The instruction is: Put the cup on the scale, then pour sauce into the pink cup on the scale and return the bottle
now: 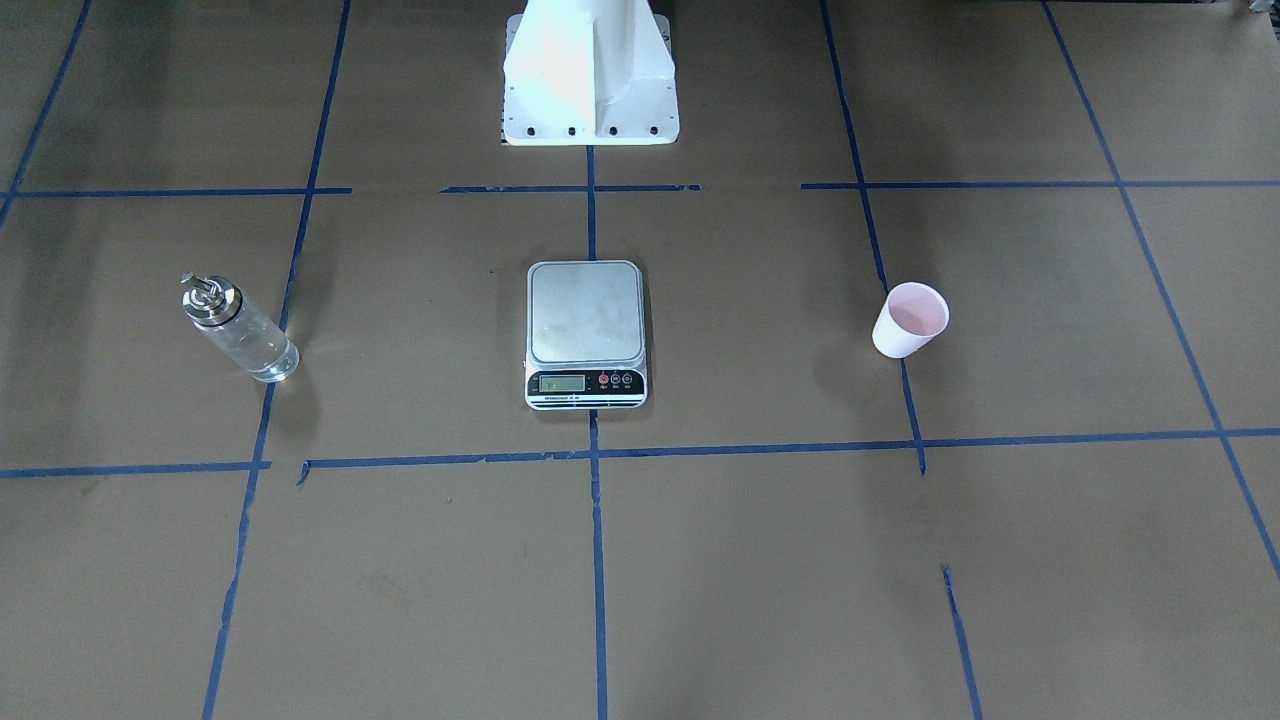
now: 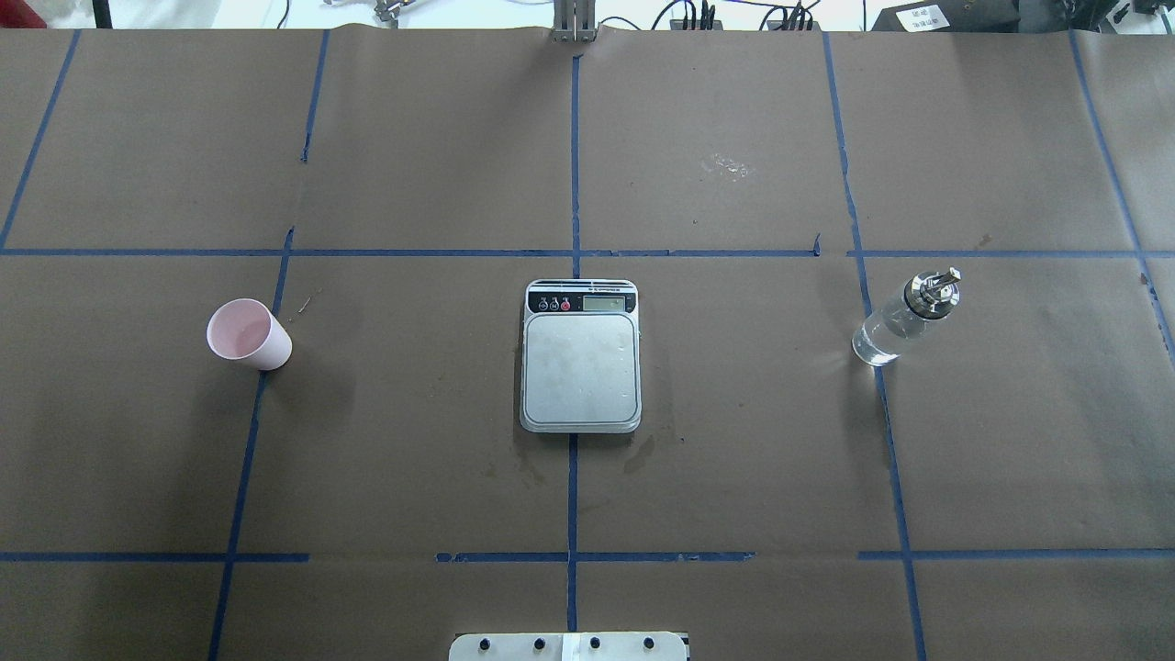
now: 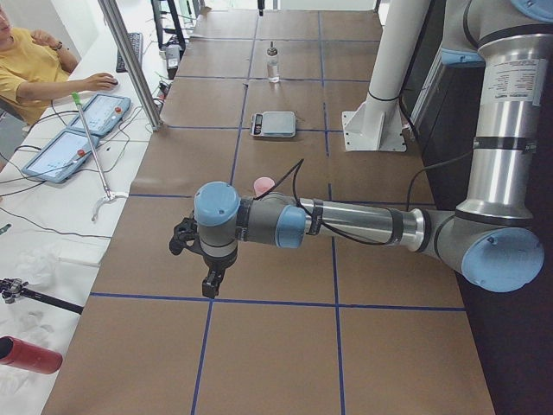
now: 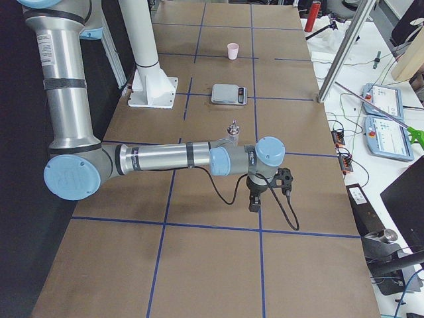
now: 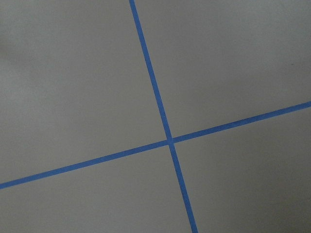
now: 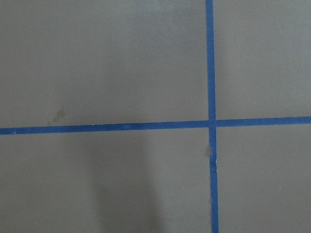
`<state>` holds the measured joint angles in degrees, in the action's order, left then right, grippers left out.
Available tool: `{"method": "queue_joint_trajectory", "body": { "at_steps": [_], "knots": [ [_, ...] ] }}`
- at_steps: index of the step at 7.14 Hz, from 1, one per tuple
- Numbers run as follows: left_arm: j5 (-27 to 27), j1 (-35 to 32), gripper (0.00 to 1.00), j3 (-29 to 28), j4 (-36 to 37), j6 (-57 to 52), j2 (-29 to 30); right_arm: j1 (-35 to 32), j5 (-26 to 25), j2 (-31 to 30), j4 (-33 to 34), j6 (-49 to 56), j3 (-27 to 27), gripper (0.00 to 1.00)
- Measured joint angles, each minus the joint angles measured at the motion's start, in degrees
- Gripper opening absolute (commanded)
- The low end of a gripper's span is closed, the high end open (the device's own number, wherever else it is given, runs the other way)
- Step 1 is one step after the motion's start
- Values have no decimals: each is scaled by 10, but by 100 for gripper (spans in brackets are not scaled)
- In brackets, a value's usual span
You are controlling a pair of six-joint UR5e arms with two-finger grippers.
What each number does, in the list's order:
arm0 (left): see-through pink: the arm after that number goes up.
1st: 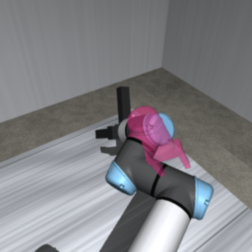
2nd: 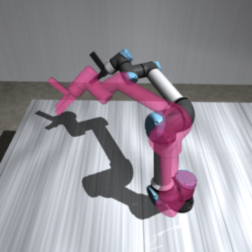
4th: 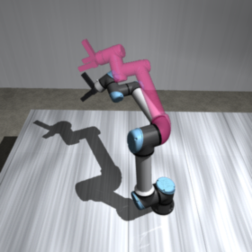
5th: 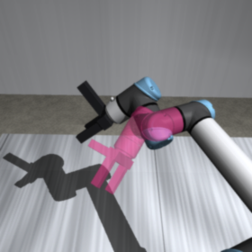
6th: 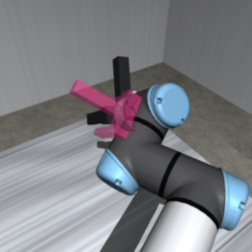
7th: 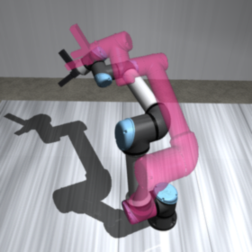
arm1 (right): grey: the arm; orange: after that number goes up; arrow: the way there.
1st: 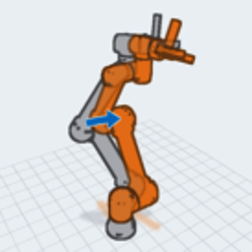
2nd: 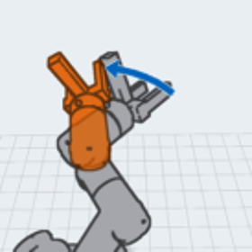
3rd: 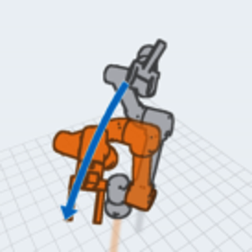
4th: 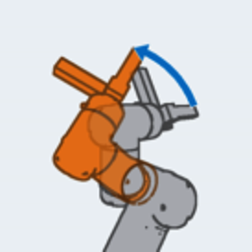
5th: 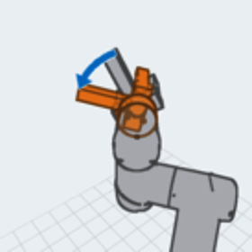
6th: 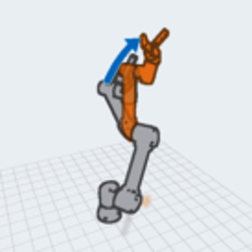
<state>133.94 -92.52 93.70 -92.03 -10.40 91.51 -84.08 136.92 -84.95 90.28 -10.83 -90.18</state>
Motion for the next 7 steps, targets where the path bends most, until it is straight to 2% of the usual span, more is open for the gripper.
{"method": "queue_joint_trajectory", "body": {
  "at_steps": [4, 6, 7],
  "knots": [
    [11, 26, 100, 46, -11, 0, -17, -1, 7, -5, -46, -3, 12, 100],
    [75, 47, 100, 57, -51, 36, -18, 1, 9, -4, -88, -4, 30, 100],
    [105, 92, 98, 70, -92, 128, -16, 2, 10, -5, -127, -4, 43, 100]
  ]
}}
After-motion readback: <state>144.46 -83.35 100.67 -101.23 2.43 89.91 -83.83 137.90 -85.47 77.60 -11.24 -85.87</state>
